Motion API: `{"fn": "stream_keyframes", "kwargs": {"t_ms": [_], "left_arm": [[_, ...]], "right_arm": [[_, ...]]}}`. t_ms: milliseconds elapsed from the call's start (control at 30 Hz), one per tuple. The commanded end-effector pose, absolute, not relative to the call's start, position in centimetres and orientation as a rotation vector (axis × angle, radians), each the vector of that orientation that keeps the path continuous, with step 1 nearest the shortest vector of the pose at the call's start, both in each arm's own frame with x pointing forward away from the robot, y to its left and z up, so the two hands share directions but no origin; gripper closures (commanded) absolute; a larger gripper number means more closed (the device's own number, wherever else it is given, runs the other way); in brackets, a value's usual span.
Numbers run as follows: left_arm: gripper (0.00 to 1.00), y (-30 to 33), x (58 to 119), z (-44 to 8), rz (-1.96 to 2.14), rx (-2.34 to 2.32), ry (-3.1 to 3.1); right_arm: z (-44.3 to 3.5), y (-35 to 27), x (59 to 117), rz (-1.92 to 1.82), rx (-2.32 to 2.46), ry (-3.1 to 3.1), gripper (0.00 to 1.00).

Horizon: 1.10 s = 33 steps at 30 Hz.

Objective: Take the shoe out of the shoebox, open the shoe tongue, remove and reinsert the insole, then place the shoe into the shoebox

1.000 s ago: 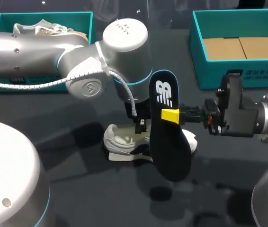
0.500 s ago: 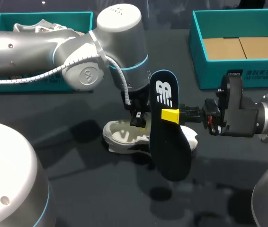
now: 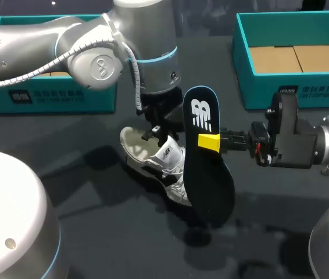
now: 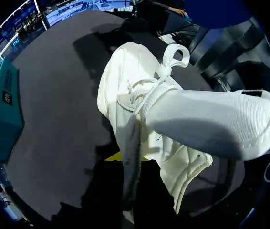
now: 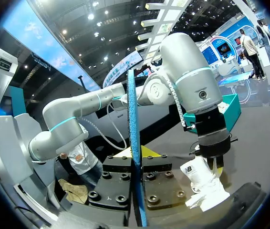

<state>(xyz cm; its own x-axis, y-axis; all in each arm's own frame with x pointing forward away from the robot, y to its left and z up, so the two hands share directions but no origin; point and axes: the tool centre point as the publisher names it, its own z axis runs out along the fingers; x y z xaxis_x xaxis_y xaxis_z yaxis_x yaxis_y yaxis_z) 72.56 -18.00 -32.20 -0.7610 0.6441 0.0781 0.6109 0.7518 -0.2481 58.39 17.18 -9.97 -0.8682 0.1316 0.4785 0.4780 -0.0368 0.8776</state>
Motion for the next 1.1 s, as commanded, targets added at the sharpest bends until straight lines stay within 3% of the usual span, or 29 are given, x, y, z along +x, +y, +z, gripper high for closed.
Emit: {"fn": "stream_keyframes", "kwargs": {"t_ms": [33, 233, 633, 1100], "left_arm": [[1.0, -17.8, 72.8, -32.2, 0.318, -1.006, -2.785], [1.0, -17.8, 72.8, -32.2, 0.318, -1.006, -2.785], [1.0, -17.7, 72.5, -30.0, 0.171, -1.686, -2.531], [1.0, -17.8, 72.7, -31.3, 0.237, -2.113, -2.246]], "right_arm": [[-9.4, 17.8, 58.0, -1.997, -0.673, -1.995, 1.0], [-9.4, 17.8, 58.0, -1.997, -0.673, -1.995, 1.0], [-9.4, 17.8, 58.0, -1.997, -0.673, -1.995, 1.0], [-9.4, 17.8, 58.0, -1.997, -0.673, -1.995, 1.0]]}}
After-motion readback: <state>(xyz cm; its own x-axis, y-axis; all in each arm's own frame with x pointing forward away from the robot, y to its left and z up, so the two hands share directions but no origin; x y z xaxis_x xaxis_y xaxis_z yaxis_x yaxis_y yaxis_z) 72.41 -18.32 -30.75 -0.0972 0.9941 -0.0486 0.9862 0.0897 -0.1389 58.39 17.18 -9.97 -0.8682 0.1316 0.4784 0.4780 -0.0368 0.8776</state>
